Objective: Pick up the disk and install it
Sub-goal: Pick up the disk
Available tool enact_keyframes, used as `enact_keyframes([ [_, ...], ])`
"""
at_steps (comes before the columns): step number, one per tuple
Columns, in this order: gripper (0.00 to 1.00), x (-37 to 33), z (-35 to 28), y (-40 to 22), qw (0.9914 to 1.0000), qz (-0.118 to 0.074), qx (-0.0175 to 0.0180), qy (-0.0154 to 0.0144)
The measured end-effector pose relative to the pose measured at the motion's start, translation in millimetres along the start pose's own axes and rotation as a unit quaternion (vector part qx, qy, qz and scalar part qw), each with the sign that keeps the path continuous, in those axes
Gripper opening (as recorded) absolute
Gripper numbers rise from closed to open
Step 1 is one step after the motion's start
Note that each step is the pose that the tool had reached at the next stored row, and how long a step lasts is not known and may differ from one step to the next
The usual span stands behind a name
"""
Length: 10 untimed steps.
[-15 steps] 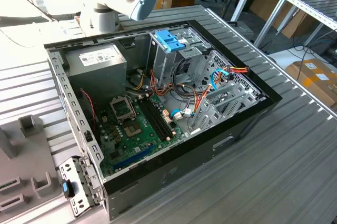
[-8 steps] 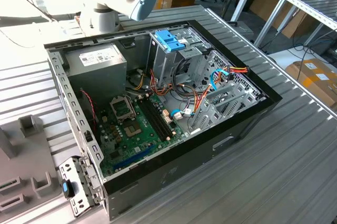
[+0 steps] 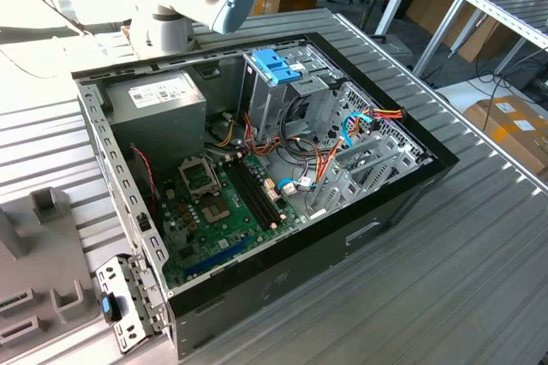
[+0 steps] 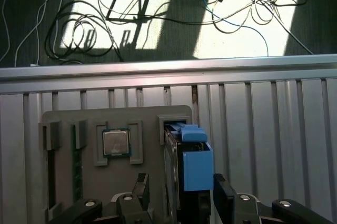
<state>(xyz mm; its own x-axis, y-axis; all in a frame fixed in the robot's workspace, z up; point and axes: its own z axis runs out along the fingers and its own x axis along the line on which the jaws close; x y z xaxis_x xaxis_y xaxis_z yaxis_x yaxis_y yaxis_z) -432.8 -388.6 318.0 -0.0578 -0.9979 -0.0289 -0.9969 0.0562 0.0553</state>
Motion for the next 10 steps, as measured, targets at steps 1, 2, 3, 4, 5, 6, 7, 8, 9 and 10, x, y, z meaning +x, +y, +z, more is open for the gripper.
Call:
enact_keyframes([
  [1, 0.6, 0.0, 0.4, 0.0, 1.0, 0.0, 0.0, 0.0],
  [2, 0.6, 0.0, 0.8, 0.0, 1.0, 0.0, 0.0, 0.0],
  [3, 0.6, -0.1, 1.5, -0.1, 1.0, 0.0, 0.0, 0.0],
  [4, 0.6, -0.2, 1.9, 0.0, 1.0, 0.0, 0.0, 0.0],
  [5, 0.6, -0.4, 2.2, 0.1, 1.0, 0.0, 0.0, 0.0],
  [6, 0.6, -0.5, 2.6, 0.3, 1.0, 0.0, 0.0, 0.0],
  [7, 0.6, -0.7, 2.9, 0.5, 1.0, 0.0, 0.0, 0.0],
  [8, 0.6, -0.8, 3.3, 0.8, 1.0, 0.0, 0.0, 0.0001],
  [9, 0.6, -1.3, 4.0, 1.2, 1.0, 0.0, 0.0, 0.0],
  [10, 0.6, -1.8, 4.5, 1.3, 1.0, 0.0, 0.0, 0.0],
])
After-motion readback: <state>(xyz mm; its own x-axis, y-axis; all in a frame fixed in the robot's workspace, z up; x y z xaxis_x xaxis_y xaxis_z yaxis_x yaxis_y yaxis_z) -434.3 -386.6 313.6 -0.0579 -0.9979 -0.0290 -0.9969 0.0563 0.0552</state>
